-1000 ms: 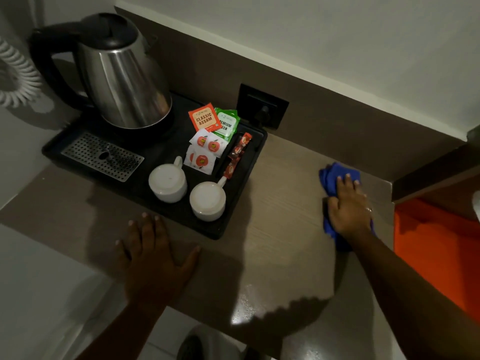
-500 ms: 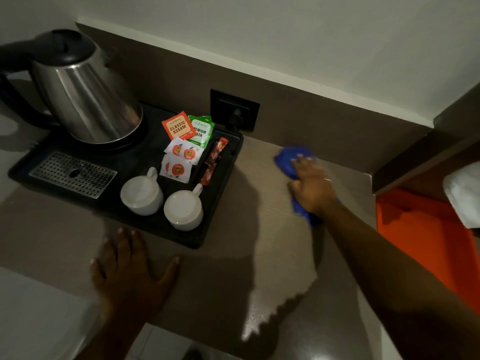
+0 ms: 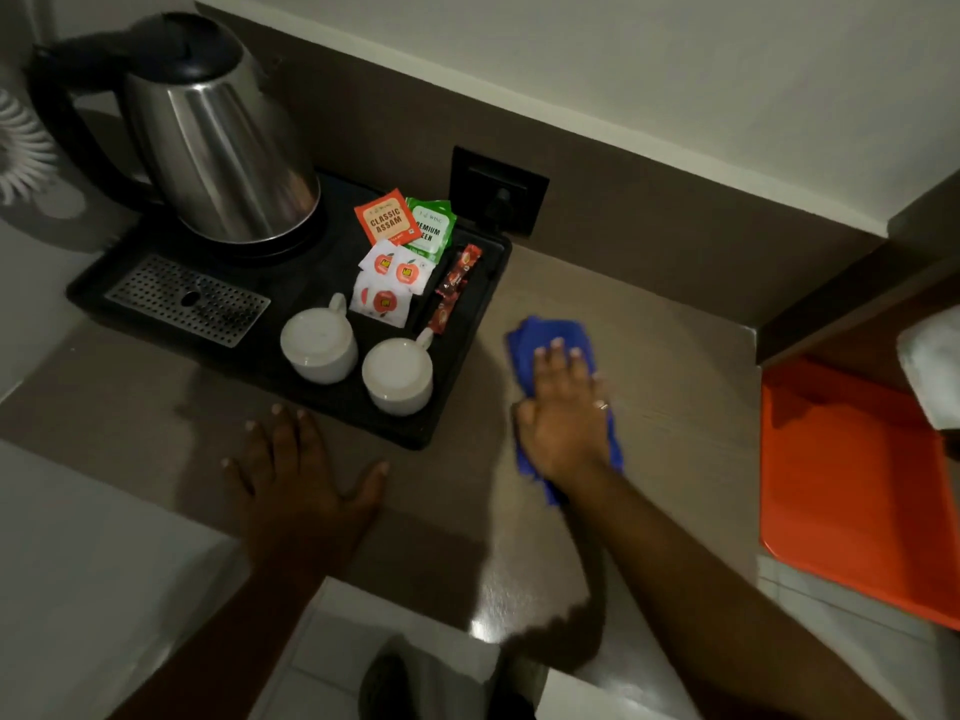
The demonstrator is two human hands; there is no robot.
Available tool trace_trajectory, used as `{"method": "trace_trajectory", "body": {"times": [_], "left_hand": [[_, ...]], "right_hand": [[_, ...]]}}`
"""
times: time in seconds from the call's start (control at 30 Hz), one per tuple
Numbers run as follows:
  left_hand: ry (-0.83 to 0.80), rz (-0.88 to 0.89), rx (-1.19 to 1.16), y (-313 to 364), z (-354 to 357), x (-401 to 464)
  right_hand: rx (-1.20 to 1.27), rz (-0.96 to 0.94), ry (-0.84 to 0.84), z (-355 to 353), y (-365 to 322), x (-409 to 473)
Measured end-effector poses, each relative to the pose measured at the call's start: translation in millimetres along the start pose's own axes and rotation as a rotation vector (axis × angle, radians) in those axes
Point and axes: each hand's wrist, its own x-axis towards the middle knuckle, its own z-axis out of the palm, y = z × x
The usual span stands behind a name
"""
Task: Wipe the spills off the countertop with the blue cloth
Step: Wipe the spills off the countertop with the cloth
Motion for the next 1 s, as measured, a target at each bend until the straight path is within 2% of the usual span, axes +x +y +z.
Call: {"method": "trace_trajectory", "body": {"times": [0.1, 0.17, 0.27, 0.33, 0.43, 0.53, 0.6, 0.7, 0.83, 0.9, 1.0], "left_hand": [[0.008, 0.008, -0.037, 2, -6, -6], [0.013, 0.014, -0.034, 1, -6, -8], [0.027, 0.030, -0.037, -1, -5, -8], [0.030, 0.031, -0.037, -4, -2, -6], [0.025, 0.040, -0.034, -6, 3, -3], [0.036, 0.045, -0.038, -8, 8, -1], [0.054, 0.053, -0.037, -9, 12, 0], [0.088, 0.072, -0.030, -11, 17, 0], [0.103, 0.096, -0.034, -9, 17, -1], [0.107, 0.097, -0.041, -9, 14, -3], [0.103, 0.099, -0.054, -9, 9, -5]], "right_hand": [[-0.037, -0.279, -0.099, 4, 5, -79], [0.004, -0.291, -0.097, -3, 46, -105], [0.098, 0.074, -0.026, -23, 104, -132], [0.096, 0.307, 0.038, -24, 114, -151], [0.057, 0.577, 0.088, -11, 89, -160], [0.161, 0.827, 0.114, -2, 45, -136], [0.187, 0.895, 0.079, 1, 18, -113], [0.126, 0.737, 0.054, 11, -33, -86], [0.034, 0.258, 0.022, 37, -106, -105], [0.060, 0.099, -0.031, 37, -109, -126], [0.026, -0.101, -0.064, 27, -63, -162]]}}
